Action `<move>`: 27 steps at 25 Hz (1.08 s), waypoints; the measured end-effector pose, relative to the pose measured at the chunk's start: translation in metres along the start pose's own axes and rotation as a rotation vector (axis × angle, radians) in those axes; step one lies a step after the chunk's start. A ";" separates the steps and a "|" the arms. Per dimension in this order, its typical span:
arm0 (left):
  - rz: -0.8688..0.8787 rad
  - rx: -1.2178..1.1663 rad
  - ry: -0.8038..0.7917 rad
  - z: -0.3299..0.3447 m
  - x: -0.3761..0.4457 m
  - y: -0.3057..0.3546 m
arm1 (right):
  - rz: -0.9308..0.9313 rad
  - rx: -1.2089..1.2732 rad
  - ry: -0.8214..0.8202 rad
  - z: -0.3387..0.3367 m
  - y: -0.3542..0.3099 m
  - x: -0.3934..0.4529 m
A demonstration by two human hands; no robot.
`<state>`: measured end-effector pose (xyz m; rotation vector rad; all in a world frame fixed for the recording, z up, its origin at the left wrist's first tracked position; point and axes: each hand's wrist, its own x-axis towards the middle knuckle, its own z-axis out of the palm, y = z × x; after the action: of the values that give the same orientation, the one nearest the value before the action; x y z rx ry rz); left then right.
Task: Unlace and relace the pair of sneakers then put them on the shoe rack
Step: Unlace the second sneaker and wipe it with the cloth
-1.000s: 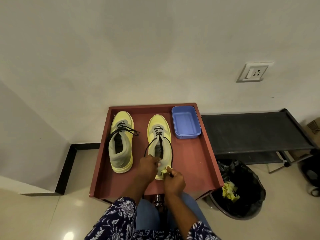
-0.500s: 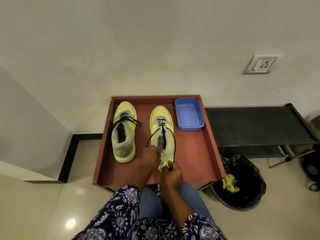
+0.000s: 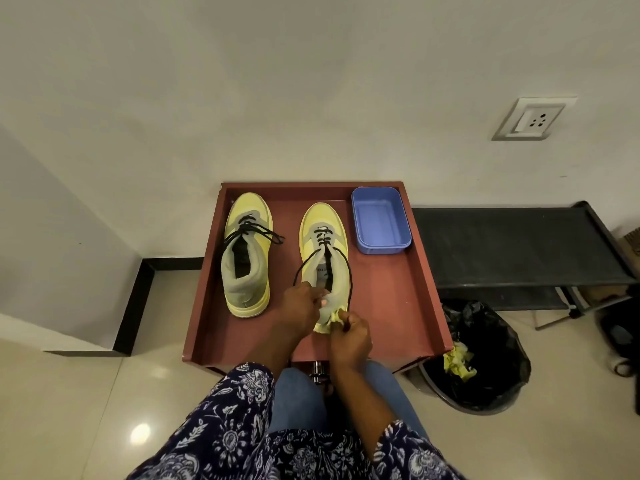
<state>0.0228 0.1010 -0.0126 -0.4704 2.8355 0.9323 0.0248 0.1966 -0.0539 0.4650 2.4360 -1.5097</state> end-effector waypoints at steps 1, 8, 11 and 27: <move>-0.002 0.008 0.000 0.001 0.001 -0.001 | 0.031 0.020 -0.024 0.004 0.006 -0.007; 0.013 0.028 -0.025 -0.002 0.000 0.002 | 0.098 0.125 0.057 -0.007 -0.010 0.018; 0.000 0.023 -0.018 -0.001 0.000 0.002 | 0.089 0.085 -0.006 -0.010 -0.026 0.041; 0.040 -0.062 -0.015 0.001 -0.004 -0.001 | 0.373 0.094 0.020 0.010 -0.012 -0.001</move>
<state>0.0272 0.1018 -0.0128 -0.4132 2.8191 1.0288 0.0215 0.1824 -0.0479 0.8998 2.1435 -1.4617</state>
